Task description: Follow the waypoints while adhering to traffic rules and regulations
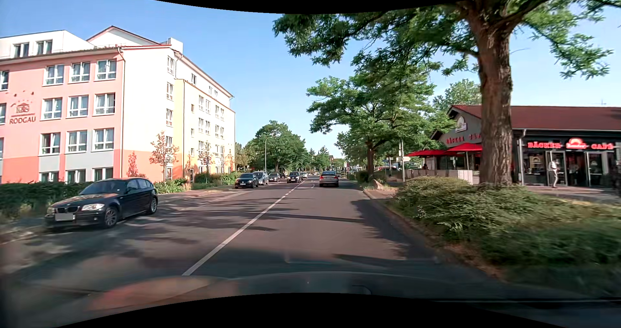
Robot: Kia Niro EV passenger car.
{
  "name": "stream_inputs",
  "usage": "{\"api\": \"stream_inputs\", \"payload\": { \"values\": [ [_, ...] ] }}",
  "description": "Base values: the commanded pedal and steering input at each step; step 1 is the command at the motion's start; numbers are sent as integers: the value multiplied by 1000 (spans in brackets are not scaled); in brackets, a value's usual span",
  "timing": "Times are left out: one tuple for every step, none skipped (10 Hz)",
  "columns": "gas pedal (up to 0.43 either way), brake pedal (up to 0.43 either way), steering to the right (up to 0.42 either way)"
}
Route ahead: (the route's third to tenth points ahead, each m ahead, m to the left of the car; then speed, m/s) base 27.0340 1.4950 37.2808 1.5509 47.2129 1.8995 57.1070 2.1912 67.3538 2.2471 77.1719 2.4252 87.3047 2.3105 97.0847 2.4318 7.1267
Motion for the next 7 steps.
{"api": "stream_inputs", "payload": {
  "values": [
    [39,0,0],
    [39,0,0],
    [39,0,0],
    [39,0,0],
    [39,0,0],
    [39,0,0],
    [47,0,0]
  ]
}}
